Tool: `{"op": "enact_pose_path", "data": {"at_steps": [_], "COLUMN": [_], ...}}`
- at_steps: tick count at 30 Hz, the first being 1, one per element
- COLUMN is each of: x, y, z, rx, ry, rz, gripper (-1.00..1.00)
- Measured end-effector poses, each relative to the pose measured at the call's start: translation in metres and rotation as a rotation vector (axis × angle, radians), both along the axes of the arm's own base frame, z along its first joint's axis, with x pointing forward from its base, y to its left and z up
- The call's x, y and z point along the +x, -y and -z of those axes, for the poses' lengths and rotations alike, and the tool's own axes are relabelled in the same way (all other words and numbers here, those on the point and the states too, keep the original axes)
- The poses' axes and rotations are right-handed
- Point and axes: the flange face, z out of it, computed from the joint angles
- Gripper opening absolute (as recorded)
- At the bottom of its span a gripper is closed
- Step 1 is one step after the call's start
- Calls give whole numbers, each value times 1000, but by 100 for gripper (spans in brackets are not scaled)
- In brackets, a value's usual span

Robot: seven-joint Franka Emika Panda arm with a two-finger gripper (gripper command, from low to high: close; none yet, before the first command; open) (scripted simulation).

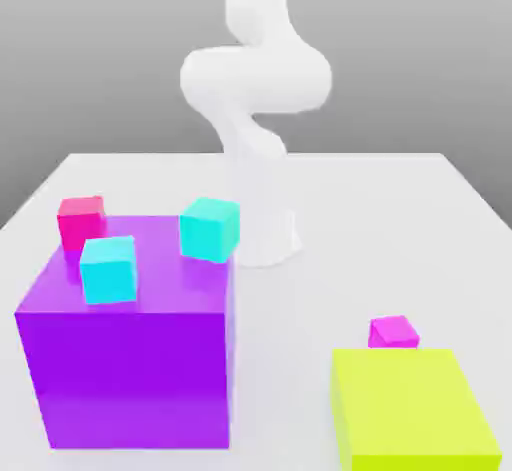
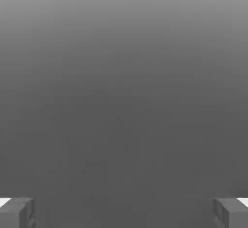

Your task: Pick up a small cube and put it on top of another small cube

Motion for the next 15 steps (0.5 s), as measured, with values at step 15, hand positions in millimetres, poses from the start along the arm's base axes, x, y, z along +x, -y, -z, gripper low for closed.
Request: {"op": "enact_pose_path", "data": {"at_steps": [15], "x": [-7], "y": [-161], "z": [372], "rx": [-42], "ry": [-559], "rz": [-167], "gripper": [0]}}
